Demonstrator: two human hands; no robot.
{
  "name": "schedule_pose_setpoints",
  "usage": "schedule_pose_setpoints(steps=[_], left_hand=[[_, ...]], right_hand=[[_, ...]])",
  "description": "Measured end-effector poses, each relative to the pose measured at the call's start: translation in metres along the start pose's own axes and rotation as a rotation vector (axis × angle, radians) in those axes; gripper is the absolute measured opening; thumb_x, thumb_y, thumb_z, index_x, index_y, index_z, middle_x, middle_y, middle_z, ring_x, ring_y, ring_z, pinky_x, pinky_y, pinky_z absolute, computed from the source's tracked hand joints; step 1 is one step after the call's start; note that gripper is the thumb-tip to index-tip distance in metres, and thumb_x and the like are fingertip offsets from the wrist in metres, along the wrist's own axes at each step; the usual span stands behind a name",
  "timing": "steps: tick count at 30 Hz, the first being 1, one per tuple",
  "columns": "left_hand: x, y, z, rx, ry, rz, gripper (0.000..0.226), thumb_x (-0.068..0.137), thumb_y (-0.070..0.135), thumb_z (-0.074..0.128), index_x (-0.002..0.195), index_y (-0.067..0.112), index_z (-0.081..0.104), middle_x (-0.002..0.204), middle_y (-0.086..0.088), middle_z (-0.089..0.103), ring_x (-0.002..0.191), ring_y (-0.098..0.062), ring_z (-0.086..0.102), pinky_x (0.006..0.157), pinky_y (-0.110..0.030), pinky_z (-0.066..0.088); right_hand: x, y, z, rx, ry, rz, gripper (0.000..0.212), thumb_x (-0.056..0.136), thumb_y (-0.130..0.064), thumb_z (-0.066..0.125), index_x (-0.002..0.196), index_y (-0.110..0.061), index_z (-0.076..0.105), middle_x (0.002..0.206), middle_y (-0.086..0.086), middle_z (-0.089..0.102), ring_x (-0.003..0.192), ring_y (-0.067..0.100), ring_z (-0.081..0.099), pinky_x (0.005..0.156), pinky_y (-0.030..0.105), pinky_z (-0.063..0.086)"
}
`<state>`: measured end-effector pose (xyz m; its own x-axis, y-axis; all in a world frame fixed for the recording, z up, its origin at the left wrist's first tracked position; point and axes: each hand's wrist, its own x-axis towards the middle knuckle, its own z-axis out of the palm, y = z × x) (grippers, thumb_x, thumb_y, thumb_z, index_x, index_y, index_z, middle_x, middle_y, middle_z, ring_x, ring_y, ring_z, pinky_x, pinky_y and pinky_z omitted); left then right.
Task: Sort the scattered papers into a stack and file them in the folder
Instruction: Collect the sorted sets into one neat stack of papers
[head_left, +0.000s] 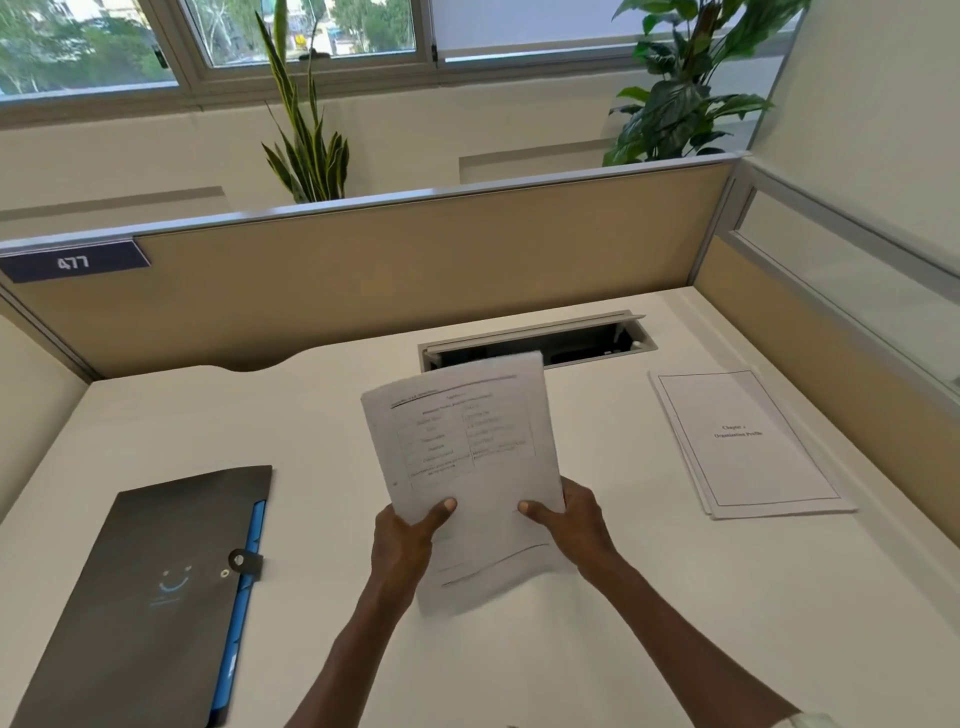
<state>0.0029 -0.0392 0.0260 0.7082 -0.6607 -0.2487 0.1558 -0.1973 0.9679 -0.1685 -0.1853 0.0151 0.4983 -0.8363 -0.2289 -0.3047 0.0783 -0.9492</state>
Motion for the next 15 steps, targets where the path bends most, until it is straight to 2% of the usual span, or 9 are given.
schedule_pose_setpoints(steps=[3, 5, 7, 10, 12, 14, 15], left_hand=[[-0.003, 0.001, 0.019, 0.005, -0.011, -0.070, 0.028, 0.081, 0.025, 0.082, 0.107, 0.024, 0.072, 0.095, 0.008, 0.080, 0.083, -0.014, 0.077, 0.066, -0.029, 0.061], [-0.004, -0.001, 0.035, 0.035, -0.020, -0.105, 0.024, 0.084, 0.026, 0.079, 0.106, 0.025, 0.071, 0.093, 0.009, 0.080, 0.082, -0.014, 0.077, 0.070, -0.033, 0.061], [-0.006, -0.001, 0.052, 0.062, -0.028, -0.109, 0.021, 0.086, 0.025, 0.077, 0.106, 0.026, 0.071, 0.094, 0.007, 0.080, 0.082, -0.014, 0.077, 0.074, -0.035, 0.061], [-0.007, 0.002, 0.083, 0.143, -0.020, -0.098, 0.021, 0.090, 0.025, 0.071, 0.111, 0.018, 0.072, 0.101, 0.005, 0.077, 0.090, -0.016, 0.074, 0.083, -0.040, 0.059], [-0.005, 0.003, 0.105, 0.196, -0.016, -0.119, 0.020, 0.095, 0.024, 0.064, 0.103, 0.008, 0.072, 0.095, -0.004, 0.076, 0.083, -0.016, 0.070, 0.079, -0.036, 0.056], [-0.002, 0.005, 0.127, 0.236, -0.039, -0.143, 0.029, 0.098, 0.024, 0.056, 0.093, -0.002, 0.066, 0.085, -0.010, 0.072, 0.072, -0.019, 0.059, 0.069, -0.033, 0.046], [-0.001, 0.007, 0.139, 0.244, -0.066, -0.148, 0.032, 0.099, 0.024, 0.054, 0.090, -0.006, 0.063, 0.081, -0.010, 0.068, 0.070, -0.021, 0.055, 0.067, -0.034, 0.045]], right_hand=[[-0.006, 0.007, -0.017, -0.031, 0.034, 0.006, 0.022, 0.082, -0.018, 0.074, 0.103, -0.023, 0.068, 0.090, -0.016, 0.071, 0.081, 0.006, 0.068, 0.057, 0.006, 0.046], [-0.008, 0.013, -0.031, -0.046, 0.072, 0.021, 0.021, 0.082, -0.015, 0.073, 0.102, -0.021, 0.067, 0.088, -0.017, 0.070, 0.079, 0.003, 0.066, 0.055, 0.005, 0.046], [-0.008, 0.018, -0.049, -0.053, 0.113, 0.033, 0.020, 0.081, -0.014, 0.074, 0.099, -0.019, 0.066, 0.089, -0.013, 0.070, 0.080, 0.008, 0.067, 0.056, 0.007, 0.047], [-0.005, 0.026, -0.083, -0.089, 0.171, 0.064, 0.026, 0.081, -0.013, 0.075, 0.105, -0.011, 0.065, 0.101, 0.001, 0.071, 0.091, 0.019, 0.067, 0.070, 0.021, 0.052], [0.000, 0.028, -0.109, -0.127, 0.204, 0.097, 0.041, 0.081, -0.014, 0.075, 0.118, -0.004, 0.060, 0.118, 0.009, 0.067, 0.107, 0.026, 0.063, 0.090, 0.033, 0.053], [0.006, 0.029, -0.136, -0.142, 0.242, 0.116, 0.058, 0.080, -0.015, 0.077, 0.131, -0.001, 0.053, 0.134, 0.015, 0.057, 0.122, 0.029, 0.054, 0.103, 0.033, 0.043], [0.010, 0.028, -0.150, -0.154, 0.264, 0.119, 0.063, 0.080, -0.015, 0.078, 0.135, -0.001, 0.050, 0.137, 0.015, 0.054, 0.126, 0.029, 0.051, 0.103, 0.030, 0.040]])
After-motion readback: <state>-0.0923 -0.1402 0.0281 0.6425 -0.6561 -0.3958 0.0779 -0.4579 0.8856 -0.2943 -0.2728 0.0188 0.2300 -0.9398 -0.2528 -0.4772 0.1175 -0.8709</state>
